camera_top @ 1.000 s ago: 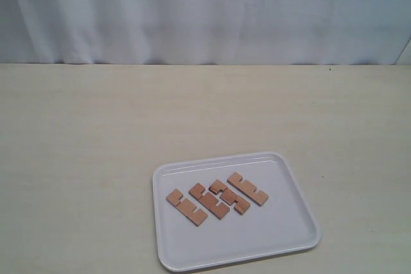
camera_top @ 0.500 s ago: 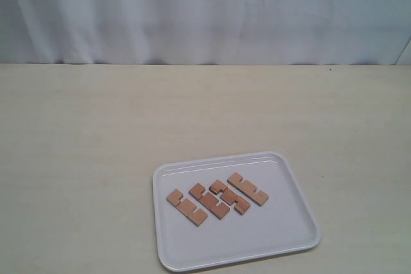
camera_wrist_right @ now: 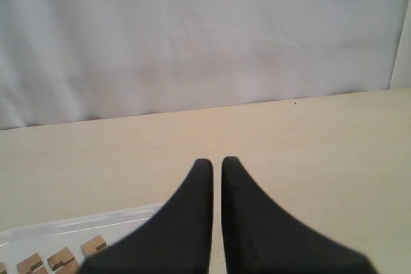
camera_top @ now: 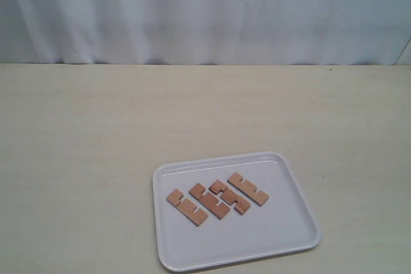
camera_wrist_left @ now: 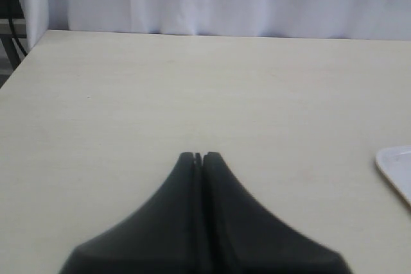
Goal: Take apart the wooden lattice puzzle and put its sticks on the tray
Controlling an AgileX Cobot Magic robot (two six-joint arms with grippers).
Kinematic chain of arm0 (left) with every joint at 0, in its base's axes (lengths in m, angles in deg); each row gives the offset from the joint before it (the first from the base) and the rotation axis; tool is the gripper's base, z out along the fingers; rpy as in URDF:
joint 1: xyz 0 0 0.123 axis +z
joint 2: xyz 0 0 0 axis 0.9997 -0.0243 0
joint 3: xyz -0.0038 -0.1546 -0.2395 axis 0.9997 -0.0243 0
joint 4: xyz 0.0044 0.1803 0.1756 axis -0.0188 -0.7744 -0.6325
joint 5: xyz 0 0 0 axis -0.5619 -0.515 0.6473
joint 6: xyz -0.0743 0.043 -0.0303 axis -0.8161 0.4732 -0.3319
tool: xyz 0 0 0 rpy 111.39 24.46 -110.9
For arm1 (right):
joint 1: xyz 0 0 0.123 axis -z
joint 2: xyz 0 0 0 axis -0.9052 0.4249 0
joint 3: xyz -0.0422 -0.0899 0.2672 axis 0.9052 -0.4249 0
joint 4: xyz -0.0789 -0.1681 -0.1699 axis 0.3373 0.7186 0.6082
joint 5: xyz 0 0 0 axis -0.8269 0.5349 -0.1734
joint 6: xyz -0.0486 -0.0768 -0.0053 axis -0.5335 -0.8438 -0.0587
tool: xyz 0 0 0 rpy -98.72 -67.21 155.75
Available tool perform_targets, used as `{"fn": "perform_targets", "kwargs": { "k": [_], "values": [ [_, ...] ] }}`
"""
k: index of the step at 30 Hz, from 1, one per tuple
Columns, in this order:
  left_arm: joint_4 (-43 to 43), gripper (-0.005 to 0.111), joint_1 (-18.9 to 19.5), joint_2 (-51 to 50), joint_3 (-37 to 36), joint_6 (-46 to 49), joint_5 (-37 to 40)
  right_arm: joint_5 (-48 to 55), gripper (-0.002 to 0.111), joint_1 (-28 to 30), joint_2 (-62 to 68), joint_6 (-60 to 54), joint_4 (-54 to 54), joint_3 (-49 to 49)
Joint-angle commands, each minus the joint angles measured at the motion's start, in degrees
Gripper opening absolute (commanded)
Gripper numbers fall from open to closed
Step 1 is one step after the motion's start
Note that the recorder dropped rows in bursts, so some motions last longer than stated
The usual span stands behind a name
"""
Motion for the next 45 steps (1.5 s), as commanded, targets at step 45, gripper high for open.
{"fn": "perform_targets", "kwargs": {
  "k": [45],
  "values": [
    [-0.4, 0.000, 0.1, 0.1, -0.1, 0.0, -0.4, 11.1, 0.004, 0.2, -0.2, -1.8, -3.3, -0.1]
  ]
}}
